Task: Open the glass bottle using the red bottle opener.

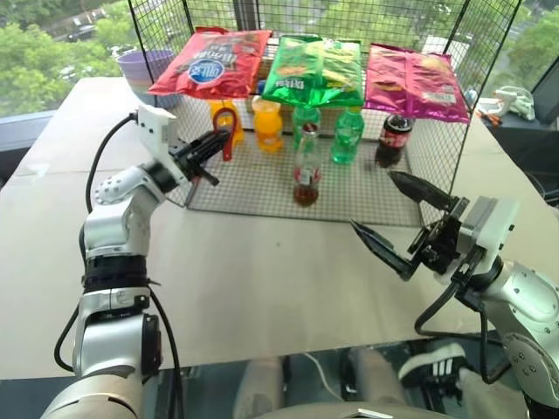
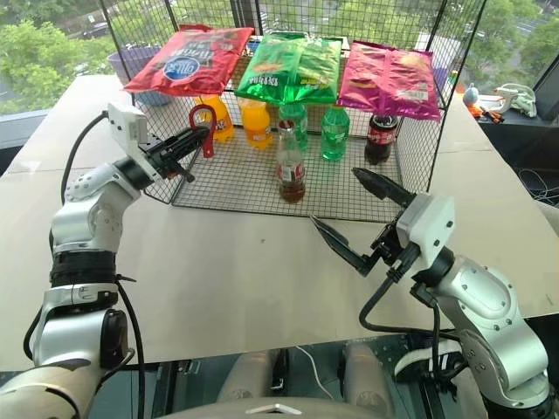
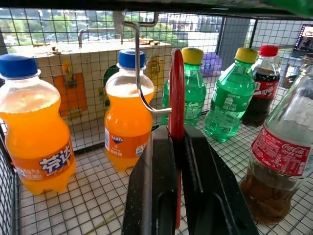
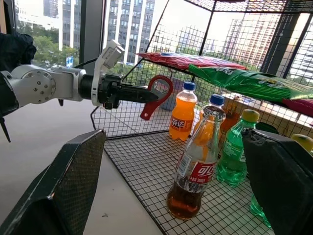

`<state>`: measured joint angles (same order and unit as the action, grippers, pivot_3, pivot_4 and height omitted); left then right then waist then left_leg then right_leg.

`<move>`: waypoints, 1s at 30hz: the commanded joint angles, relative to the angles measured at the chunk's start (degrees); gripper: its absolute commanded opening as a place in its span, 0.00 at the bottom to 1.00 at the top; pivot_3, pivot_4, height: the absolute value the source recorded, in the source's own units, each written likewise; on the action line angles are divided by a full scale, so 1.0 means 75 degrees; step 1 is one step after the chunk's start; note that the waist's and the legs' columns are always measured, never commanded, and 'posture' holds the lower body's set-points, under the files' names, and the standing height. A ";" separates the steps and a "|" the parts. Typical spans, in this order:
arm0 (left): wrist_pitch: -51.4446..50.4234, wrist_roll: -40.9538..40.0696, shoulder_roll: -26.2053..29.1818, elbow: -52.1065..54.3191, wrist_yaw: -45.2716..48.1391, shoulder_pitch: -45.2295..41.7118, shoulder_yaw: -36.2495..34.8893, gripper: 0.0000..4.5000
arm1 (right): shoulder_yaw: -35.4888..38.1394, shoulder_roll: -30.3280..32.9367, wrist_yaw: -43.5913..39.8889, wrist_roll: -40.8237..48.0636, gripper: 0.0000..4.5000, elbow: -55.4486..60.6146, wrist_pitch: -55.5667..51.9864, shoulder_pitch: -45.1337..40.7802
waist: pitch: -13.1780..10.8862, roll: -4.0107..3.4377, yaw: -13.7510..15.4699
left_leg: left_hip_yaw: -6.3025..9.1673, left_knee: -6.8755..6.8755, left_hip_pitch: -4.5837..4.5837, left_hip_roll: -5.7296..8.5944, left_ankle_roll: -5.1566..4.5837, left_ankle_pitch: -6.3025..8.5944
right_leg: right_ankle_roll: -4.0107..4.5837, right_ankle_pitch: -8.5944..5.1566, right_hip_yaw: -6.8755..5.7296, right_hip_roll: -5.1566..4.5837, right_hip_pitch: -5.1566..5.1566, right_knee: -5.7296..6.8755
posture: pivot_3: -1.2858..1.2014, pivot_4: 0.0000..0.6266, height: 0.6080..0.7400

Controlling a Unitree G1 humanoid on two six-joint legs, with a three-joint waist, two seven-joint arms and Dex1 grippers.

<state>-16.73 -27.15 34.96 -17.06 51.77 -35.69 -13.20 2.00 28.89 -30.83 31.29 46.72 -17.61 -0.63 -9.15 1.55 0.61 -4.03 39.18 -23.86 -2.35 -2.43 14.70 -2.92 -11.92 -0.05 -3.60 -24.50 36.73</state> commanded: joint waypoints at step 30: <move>-0.5631 -0.7259 -0.0984 0.5011 -0.1841 0.2431 -0.0328 0.01 | -0.0275 -0.0071 0.1656 0.6131 1.00 -0.1431 -0.4535 -0.1639 | -0.0005 0.0007 -0.0011 | 0.0047 0.0001 0.0011 0.0003 0.0000 0.0000 | 0.0013 -0.0004 0.0009 -0.0003 0.0004 0.0008 | 0.52 0.24 1.00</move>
<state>-60.54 -81.13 27.86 18.25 37.88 -16.39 -16.06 0.11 29.01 -19.50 74.01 36.16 -51.36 -11.55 -9.18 1.61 0.53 -3.68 39.18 -23.77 -2.33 -2.43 14.69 -2.82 -11.95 0.01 -3.60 -24.47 36.79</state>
